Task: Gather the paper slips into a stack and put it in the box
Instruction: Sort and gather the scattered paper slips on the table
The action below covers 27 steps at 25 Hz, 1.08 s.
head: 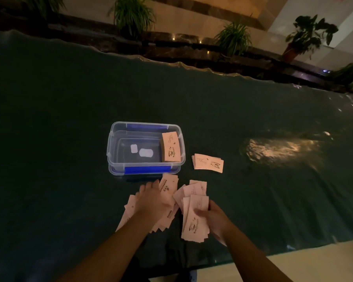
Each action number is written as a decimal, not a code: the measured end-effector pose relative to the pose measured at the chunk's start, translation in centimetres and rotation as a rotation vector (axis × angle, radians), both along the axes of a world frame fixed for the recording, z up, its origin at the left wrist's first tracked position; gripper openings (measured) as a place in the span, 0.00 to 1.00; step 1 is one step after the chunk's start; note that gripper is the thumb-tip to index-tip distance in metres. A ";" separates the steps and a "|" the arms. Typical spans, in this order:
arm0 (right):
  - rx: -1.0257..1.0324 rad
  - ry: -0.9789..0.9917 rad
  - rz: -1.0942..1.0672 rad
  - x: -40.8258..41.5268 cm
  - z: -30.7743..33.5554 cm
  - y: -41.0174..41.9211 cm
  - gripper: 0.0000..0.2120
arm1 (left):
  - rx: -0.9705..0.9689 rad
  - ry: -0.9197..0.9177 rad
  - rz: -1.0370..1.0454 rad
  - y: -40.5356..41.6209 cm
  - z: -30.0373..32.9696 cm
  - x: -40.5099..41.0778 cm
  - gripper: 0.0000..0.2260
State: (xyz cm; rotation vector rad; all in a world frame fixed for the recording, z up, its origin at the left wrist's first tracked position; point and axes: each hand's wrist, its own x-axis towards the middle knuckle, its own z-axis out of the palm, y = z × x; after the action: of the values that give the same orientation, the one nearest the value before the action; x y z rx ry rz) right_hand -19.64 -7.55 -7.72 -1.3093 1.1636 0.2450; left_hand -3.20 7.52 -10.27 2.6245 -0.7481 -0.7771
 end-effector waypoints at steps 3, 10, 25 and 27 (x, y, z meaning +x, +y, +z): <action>0.172 -0.079 -0.204 0.0 -0.4 0.3 0.16 | -0.002 -0.011 -0.009 0.0 0.0 0.0 0.36; 0.310 -0.170 -0.447 -0.4 -0.2 -0.4 0.15 | -0.002 0.077 0.029 -0.7 -0.3 -0.3 0.37; 0.040 0.002 -0.045 2.6 0.6 -2.0 0.18 | -0.245 0.307 0.061 -4.2 2.8 -6.5 0.21; 0.049 0.003 -0.059 1.9 0.5 -2.5 0.19 | -0.206 0.324 0.093 -4.6 2.7 -7.3 0.14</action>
State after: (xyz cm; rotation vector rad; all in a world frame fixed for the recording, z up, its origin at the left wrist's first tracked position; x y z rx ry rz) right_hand -17.73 -10.05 -7.18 -1.2307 1.1896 0.2309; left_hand -10.53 2.96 -7.60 2.2584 -0.5767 -1.0073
